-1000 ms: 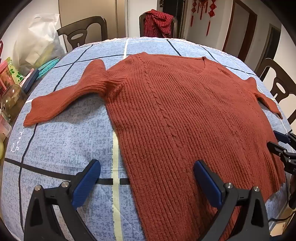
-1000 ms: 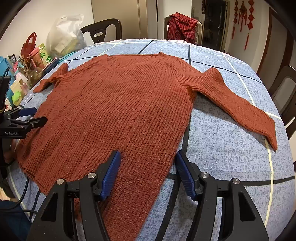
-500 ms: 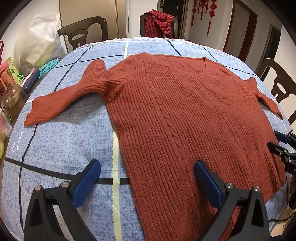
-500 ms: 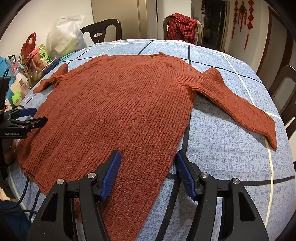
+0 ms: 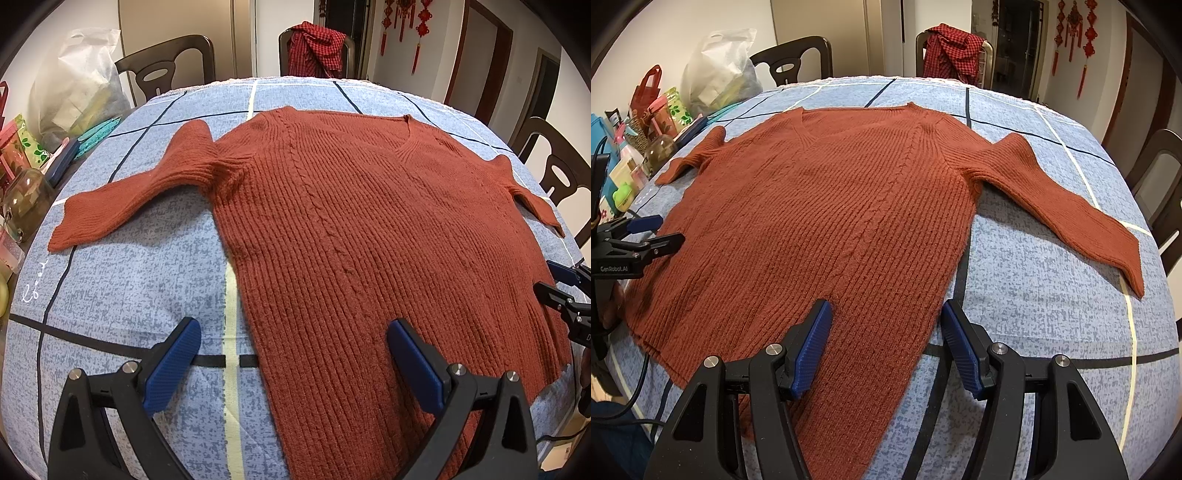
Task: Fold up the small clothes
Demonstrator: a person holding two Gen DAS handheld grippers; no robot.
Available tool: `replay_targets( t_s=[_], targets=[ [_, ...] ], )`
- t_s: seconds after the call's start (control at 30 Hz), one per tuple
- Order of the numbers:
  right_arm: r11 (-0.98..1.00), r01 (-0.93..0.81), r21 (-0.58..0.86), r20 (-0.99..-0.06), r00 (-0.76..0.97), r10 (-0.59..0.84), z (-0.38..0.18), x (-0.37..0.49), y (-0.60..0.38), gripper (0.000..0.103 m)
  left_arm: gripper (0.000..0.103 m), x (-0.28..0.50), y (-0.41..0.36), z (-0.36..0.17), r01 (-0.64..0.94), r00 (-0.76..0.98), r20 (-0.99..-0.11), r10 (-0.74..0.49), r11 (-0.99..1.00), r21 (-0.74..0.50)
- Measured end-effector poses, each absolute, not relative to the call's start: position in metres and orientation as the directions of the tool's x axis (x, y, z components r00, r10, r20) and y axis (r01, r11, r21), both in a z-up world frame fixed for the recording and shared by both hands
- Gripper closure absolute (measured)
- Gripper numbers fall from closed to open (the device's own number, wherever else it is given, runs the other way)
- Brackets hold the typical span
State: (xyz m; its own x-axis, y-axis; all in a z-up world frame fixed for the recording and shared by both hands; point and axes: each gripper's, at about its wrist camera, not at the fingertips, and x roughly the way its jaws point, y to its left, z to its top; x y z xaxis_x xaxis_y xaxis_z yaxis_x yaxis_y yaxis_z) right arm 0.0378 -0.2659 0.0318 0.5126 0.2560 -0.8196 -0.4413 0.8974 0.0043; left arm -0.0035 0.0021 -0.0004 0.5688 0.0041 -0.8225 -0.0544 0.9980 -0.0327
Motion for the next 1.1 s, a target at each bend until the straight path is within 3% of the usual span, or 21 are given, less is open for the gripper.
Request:
replay_targets(
  t_s=[1.1],
  targets=[
    [0.901,-0.434,0.008,-0.826,0.504,0.250,0.0304,0.0389,-0.2642,0.041,0.000,0.0014,-0.0011,0.0030,-0.061,0.565,-0.825,0.010,0.998,-0.030]
  ],
)
